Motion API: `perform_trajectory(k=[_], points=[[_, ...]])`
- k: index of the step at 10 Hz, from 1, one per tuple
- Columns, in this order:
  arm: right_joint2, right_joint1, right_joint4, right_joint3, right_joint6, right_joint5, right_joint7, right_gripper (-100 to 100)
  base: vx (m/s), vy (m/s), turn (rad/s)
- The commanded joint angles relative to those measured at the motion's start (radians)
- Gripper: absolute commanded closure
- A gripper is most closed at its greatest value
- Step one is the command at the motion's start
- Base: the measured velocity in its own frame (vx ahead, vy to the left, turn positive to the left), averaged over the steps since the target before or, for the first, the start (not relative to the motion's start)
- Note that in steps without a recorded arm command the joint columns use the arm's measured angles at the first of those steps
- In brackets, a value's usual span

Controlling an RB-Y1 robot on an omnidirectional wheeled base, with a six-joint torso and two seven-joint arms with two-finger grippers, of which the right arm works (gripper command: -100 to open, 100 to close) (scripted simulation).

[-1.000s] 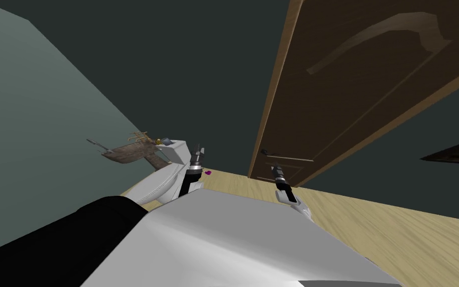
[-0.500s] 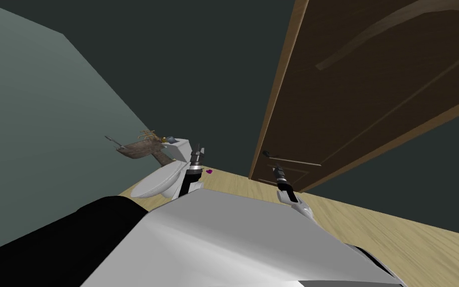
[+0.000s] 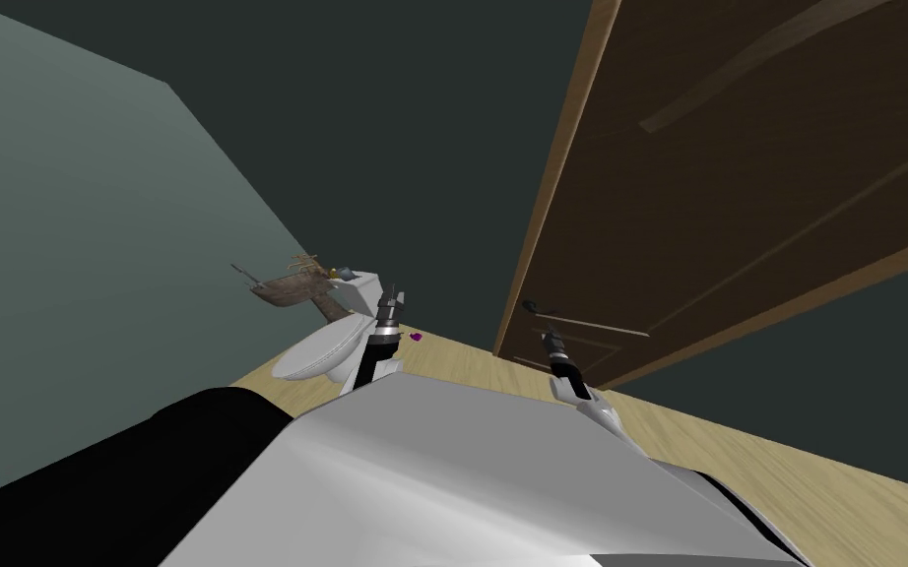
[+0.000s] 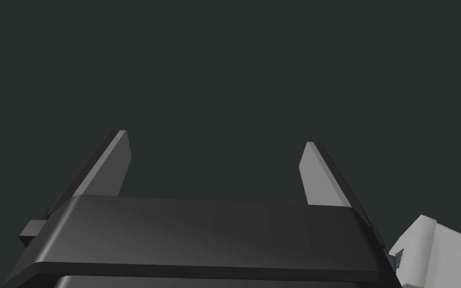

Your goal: Pull the door open

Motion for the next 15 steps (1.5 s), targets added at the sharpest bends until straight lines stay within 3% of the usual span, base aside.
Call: perform_trajectory(k=[1,2,9,11,12,15], points=[[-0.007,-0.011,0.031,-0.001,0.001,-0.005,-0.001,-100,0.013,-0.066,0.12],[-0.003,-0.005,0.018,-0.001,-0.001,-0.003,0.0,-100,0.007,-0.035,0.029],[-0.036,0.018,0.045,-0.031,-0.025,-0.021,-0.019,-100,0.182,-0.037,0.082],[-0.037,0.021,0.043,-0.032,-0.026,-0.022,-0.02,-100,0.145,-0.02,0.029],[-0.037,0.021,0.043,-0.032,-0.026,-0.022,-0.02,100,-0.015,0.001,-0.003],[-0.037,0.021,0.043,-0.032,-0.026,-0.022,-0.02,100,-0.026,0.002,0.001]])
